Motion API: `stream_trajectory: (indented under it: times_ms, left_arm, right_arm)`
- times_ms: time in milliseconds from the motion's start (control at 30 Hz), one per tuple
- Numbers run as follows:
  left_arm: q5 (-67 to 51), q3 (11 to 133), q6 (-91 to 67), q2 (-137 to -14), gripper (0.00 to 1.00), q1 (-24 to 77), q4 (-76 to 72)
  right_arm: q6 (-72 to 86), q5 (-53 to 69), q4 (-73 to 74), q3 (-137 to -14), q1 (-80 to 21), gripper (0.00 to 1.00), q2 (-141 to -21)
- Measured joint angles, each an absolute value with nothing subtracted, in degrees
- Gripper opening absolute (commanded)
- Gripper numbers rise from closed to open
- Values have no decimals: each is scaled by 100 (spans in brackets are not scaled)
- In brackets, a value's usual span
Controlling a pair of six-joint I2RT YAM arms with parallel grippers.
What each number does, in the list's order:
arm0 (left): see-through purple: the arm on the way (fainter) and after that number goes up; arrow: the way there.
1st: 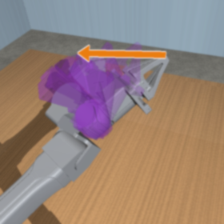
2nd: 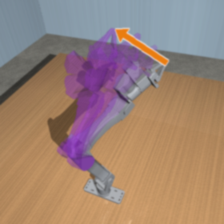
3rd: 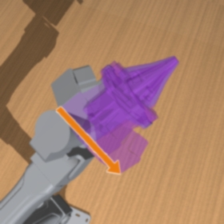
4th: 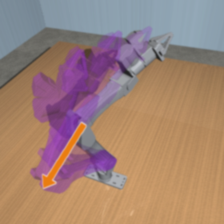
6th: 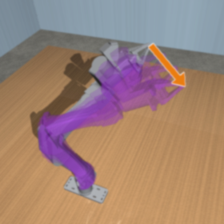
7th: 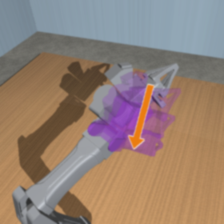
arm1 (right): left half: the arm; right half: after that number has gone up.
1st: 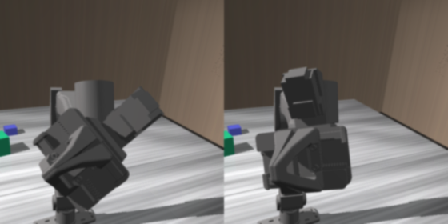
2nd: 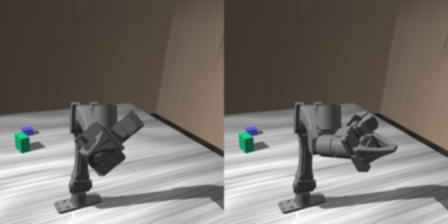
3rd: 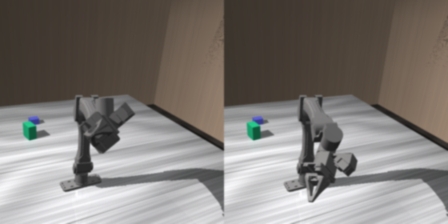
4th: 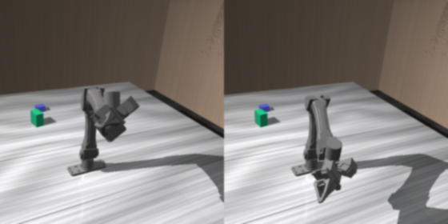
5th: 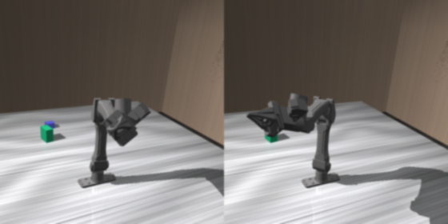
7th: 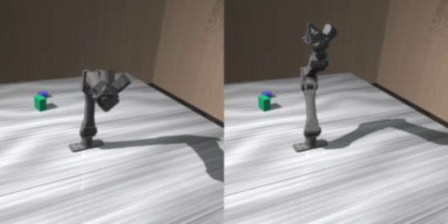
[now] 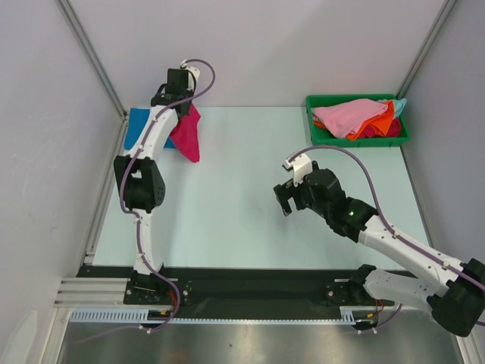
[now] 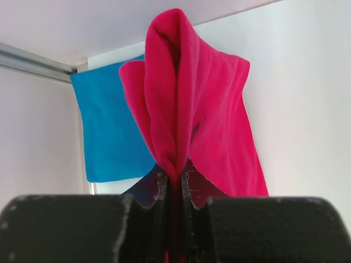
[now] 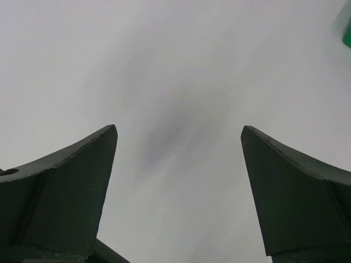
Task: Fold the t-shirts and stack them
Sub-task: Neatly place the folded tshirt to the corner
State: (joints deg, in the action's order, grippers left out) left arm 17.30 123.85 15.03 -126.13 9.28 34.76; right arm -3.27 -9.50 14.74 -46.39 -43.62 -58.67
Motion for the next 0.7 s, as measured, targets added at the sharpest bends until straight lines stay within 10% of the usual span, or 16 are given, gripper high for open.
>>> stream_trajectory:
  times_ms: [700]
  left_arm:
    - [1114, 12652, 2768, -12748, 0, 600, 2718]
  right_arm:
    - [-322, -875, 1599, -4925, -4359, 100, -6528]
